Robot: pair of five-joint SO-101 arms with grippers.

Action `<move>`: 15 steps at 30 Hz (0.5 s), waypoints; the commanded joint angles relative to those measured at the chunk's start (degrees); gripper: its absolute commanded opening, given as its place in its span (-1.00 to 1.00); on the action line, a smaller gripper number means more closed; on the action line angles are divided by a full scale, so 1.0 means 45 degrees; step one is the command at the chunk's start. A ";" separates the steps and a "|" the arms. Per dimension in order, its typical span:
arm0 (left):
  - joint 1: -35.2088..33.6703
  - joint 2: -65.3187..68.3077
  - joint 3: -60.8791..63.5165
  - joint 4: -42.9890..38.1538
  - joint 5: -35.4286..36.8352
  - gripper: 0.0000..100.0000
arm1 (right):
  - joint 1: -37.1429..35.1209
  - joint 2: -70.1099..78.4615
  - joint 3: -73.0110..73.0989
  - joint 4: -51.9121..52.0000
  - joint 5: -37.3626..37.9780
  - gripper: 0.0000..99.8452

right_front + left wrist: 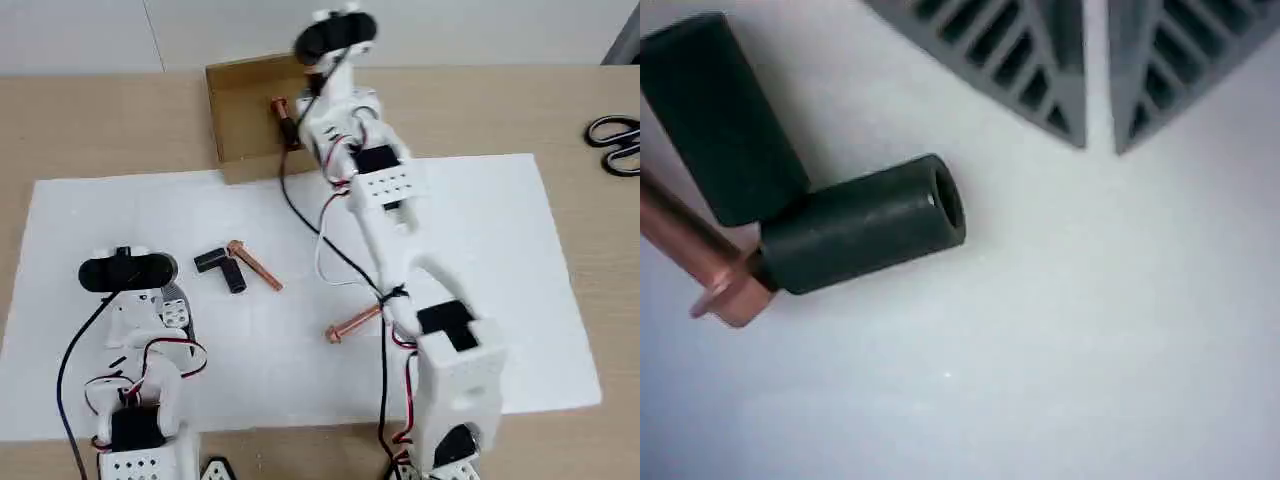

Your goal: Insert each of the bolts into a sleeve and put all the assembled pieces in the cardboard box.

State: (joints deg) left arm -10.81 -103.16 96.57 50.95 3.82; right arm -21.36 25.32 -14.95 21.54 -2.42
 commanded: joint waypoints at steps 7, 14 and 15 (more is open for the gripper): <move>-0.0020 -0.0176 -0.0068 -0.0020 0.0098 -0.99 | -0.0186 0.2882 -0.4669 -0.0440 0.0059 -0.99; -0.0020 -0.0176 -0.0068 -0.0020 0.0098 -0.99 | -0.0479 0.5890 -0.8186 -0.0322 0.0020 -0.99; -0.0020 -0.0176 -0.0068 -0.0020 0.0098 -0.99 | -0.0498 0.6261 -0.8576 -0.0322 0.0020 -0.99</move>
State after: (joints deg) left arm -10.81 -103.16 96.57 50.95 3.82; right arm -23.03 51.96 -44.66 21.45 -2.42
